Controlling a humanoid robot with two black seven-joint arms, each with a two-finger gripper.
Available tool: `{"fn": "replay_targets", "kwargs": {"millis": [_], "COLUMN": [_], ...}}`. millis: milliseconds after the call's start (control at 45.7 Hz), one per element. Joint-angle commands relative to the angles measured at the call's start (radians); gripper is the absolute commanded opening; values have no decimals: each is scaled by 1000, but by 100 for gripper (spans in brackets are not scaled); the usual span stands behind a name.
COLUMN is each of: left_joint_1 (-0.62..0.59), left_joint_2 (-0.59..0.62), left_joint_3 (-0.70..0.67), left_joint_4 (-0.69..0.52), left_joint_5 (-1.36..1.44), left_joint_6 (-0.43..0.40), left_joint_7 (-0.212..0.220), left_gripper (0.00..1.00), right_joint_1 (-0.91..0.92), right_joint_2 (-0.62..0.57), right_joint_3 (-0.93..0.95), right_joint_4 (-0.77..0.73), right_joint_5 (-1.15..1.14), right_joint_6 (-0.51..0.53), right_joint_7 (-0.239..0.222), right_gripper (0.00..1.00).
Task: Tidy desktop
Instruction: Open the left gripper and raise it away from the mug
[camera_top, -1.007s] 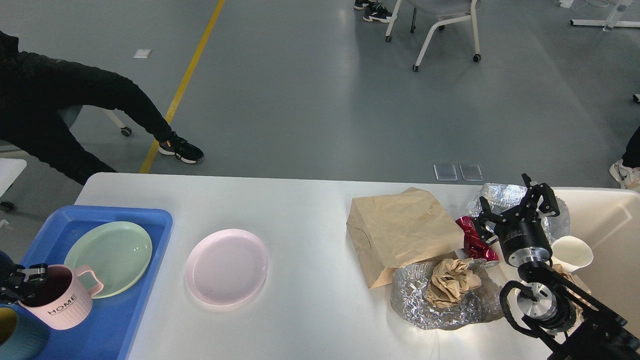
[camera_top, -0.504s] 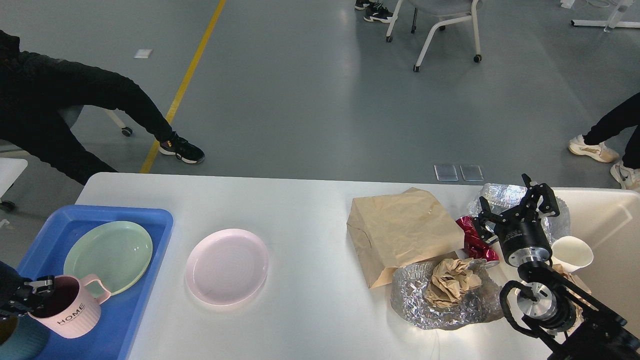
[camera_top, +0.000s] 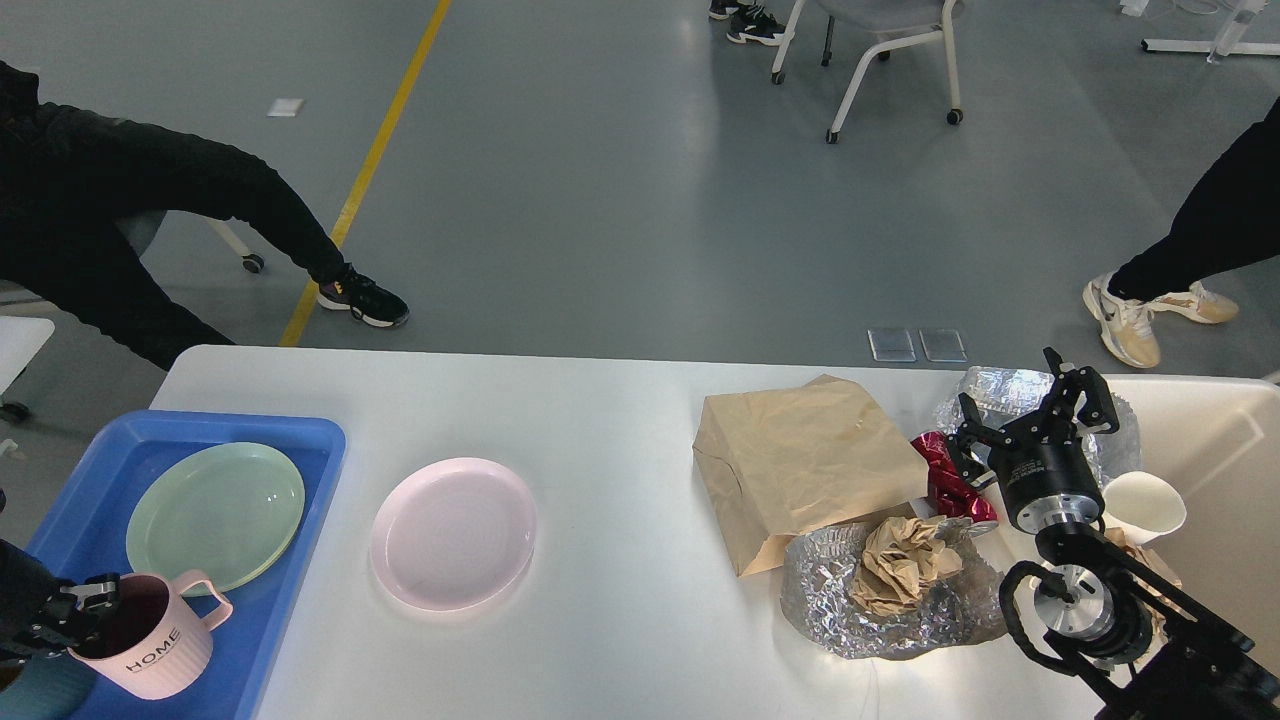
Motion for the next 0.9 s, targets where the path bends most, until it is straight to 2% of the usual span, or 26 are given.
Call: {"fn": "replay_targets", "kwargs": {"millis": [0,44,66,153,263,569,701,876], "left_joint_1": [10,12,12,13,15,1,-53,-183], "left_joint_2": [-1,-3,-3,-4,-6,3,5,3], "left_joint_3": [-14,-16,-16,-16,-14,-1,18,91], "left_joint_4": [1,0,0,0,0,-6,-14,-18], "left_joint_5": [-10,-10,-10,-9,-9,-9,-9,-10], "left_joint_6": [17,47,54,58,58,43,-40,-175], "left_joint_7": [1,1,0,1,6,5,5,5], "left_gripper": [46,68,74,87,92,94,94,94], "right_joint_1": [0,0,0,0,0,0,0,0], "right_joint_2": [0,0,0,0,0,0,0,0], "right_joint_3": [0,0,0,0,0,0,0,0], "right_joint_4": [0,0,0,0,0,0,0,0], "right_joint_5": [0,-1,-1,-1,0,-1,-1,0], "right_joint_6": [0,0,0,0,0,0,0,0], "right_joint_7": [-1,1,-1,1,-1,-1,-1,1], "right_gripper": [100,100,100,100,100,100,100,100]}}
